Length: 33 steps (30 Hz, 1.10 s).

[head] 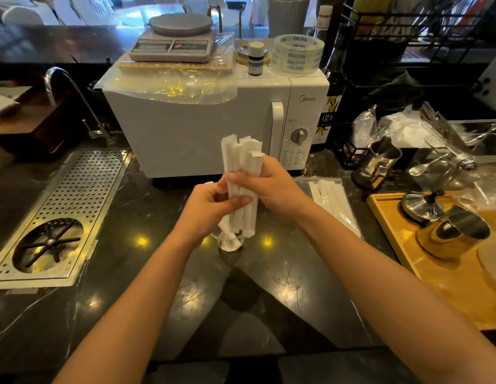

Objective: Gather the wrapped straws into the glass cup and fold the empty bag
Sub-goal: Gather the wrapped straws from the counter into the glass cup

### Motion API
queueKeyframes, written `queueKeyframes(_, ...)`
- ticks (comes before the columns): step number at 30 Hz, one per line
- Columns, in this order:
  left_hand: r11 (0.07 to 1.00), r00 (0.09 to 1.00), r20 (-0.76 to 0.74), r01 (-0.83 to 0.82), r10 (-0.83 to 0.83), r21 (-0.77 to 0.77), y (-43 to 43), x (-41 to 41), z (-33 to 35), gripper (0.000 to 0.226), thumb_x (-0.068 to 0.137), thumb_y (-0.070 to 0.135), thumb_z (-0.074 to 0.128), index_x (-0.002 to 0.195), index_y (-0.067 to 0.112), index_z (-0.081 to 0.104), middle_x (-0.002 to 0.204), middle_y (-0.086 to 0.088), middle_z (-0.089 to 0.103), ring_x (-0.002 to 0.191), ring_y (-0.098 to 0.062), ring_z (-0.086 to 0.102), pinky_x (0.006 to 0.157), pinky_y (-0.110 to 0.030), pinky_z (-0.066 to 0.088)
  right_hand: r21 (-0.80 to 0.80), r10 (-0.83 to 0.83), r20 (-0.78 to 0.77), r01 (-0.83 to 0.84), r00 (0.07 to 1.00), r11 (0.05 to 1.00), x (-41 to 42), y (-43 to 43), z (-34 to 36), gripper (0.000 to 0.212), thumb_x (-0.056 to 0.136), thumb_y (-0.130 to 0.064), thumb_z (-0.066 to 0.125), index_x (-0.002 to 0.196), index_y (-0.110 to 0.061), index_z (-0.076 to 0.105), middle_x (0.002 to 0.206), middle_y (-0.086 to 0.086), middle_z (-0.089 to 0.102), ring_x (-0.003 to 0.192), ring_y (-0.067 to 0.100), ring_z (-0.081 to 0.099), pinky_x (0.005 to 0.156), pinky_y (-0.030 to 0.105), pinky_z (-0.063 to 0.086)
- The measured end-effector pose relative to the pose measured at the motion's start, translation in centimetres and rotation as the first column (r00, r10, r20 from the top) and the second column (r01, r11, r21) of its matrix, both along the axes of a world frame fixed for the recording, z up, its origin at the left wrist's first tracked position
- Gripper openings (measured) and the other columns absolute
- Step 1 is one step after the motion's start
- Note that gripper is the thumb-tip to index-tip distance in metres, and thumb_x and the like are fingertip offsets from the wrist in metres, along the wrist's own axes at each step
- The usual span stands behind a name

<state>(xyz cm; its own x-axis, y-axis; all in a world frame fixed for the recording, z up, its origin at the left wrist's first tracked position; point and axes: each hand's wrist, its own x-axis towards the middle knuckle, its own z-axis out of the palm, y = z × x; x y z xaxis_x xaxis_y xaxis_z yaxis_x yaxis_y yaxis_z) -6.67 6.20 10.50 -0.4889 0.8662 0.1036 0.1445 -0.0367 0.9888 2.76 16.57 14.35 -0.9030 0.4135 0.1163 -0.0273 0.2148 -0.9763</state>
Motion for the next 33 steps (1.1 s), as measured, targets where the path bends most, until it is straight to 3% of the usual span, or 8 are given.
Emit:
queueKeyframes(3, 0.999, 0.999, -0.014, -0.039, 0.038, -0.011, 0.2, -1.4, 0.0, 0.015, 0.075, 0.006, 0.064, 0.076, 0.021, 0.067, 0.065, 0.017, 0.072, 0.071, -0.002, 0.069, 0.062, -0.009, 0.050, 0.018, 0.025, 0.009, -0.026, 1.000, 1.000, -1.6, 0.1, 0.0, 0.022, 0.087, -0.011, 0.055, 0.104, 0.002, 0.058, 0.095, 0.014, 0.063, 0.091, 0.023, 0.062, 0.085, 0.033, 0.050)
queueKeyframes(6, 0.996, 0.997, -0.024, -0.080, 0.079, -0.049, 0.2, -2.3, -0.7, 0.017, 0.074, 0.004, 0.065, 0.076, 0.021, 0.068, 0.064, 0.015, 0.072, 0.070, -0.001, 0.068, 0.063, -0.010, 0.051, 0.035, 0.073, 0.059, -0.075, 0.996, 0.997, -2.8, 0.2, -0.8, 0.024, 0.086, -0.013, 0.056, 0.106, 0.000, 0.056, 0.092, 0.005, 0.063, 0.089, 0.017, 0.060, 0.081, 0.026, 0.049)
queueKeyframes(12, 0.975, 0.990, -0.037, -0.144, 0.139, -0.169, -0.6, -2.4, -3.1, 0.017, 0.076, 0.007, 0.065, 0.092, 0.011, 0.065, 0.090, -0.007, 0.067, 0.081, -0.011, 0.065, 0.070, -0.021, 0.052, 0.067, 0.107, 0.142, -0.117, 0.984, 0.991, -3.5, 0.5, -4.0, 0.016, 0.089, -0.013, 0.052, 0.098, -0.003, 0.059, 0.083, -0.008, 0.058, 0.077, -0.001, 0.059, 0.069, 0.008, 0.048)
queueKeyframes(18, 0.949, 0.981, -0.154, -0.159, 0.121, -0.271, -0.8, -3.1, -3.0, 0.018, 0.083, 0.019, 0.058, 0.099, 0.011, 0.061, 0.097, -0.008, 0.065, 0.090, -0.021, 0.061, 0.077, -0.032, 0.050, 0.158, 0.026, 0.175, -0.054, 0.984, 0.986, -3.6, 1.0, -5.2, 0.031, 0.092, -0.017, 0.046, 0.122, -0.014, 0.053, 0.108, -0.010, 0.051, 0.090, -0.005, 0.050, 0.071, 0.004, 0.044)
queueKeyframes(22, 0.939, 0.954, -0.298, -0.133, 0.035, -0.316, -0.8, -3.5, -2.5, 0.017, 0.082, 0.019, 0.060, 0.099, 0.017, 0.060, 0.090, 0.000, 0.063, 0.085, -0.016, 0.061, 0.071, -0.026, 0.051, 0.188, -0.016, 0.164, -0.015, 0.986, 0.982, -3.3, 0.8, -5.4, 0.028, 0.091, -0.012, 0.048, 0.118, -0.011, 0.054, 0.112, -0.001, 0.054, 0.099, 0.007, 0.051, 0.077, 0.014, 0.045)
queueKeyframes(26, 0.912, 0.893, -0.445, -0.234, 0.065, -0.337, -0.6, -3.7, -2.2, 0.007, 0.081, 0.020, 0.061, 0.087, 0.019, 0.058, 0.085, -0.001, 0.058, 0.083, -0.021, 0.059, 0.069, -0.035, 0.051, 0.317, -0.053, 0.186, -0.009, 0.981, 0.948, -3.1, 0.8, -5.6, 0.025, 0.089, -0.011, 0.050, 0.112, -0.008, 0.059, 0.115, 0.010, 0.057, 0.106, 0.017, 0.051, 0.084, 0.023, 0.040)
queueKeyframes(29, 0.905, 0.896, -0.424, -0.283, 0.132, -0.317, -0.5, -3.6, -2.3, 0.014, 0.082, 0.018, 0.060, 0.095, 0.012, 0.056, 0.090, -0.006, 0.059, 0.084, -0.022, 0.059, 0.070, -0.037, 0.052, 0.421, -0.106, 0.206, 0.009, 0.973, 0.907, -3.1, 0.9, -6.0, 0.031, 0.091, -0.014, 0.048, 0.121, -0.010, 0.055, 0.117, 0.009, 0.051, 0.102, 0.011, 0.045, 0.086, 0.021, 0.035)
queueKeyframes(33, 0.907, 0.894, -0.412, -0.311, 0.178, -0.284, -0.4, -3.6, -2.3, 0.017, 0.082, 0.013, 0.059, 0.099, 0.011, 0.056, 0.093, -0.005, 0.059, 0.085, -0.020, 0.058, 0.071, -0.033, 0.050, 0.478, -0.127, 0.235, 0.000, 0.964, 0.878, -2.9, 1.1, -6.4, 0.039, 0.091, -0.010, 0.047, 0.129, -0.015, 0.048, 0.122, 0.010, 0.055, 0.112, 0.020, 0.050, 0.089, 0.022, 0.035)
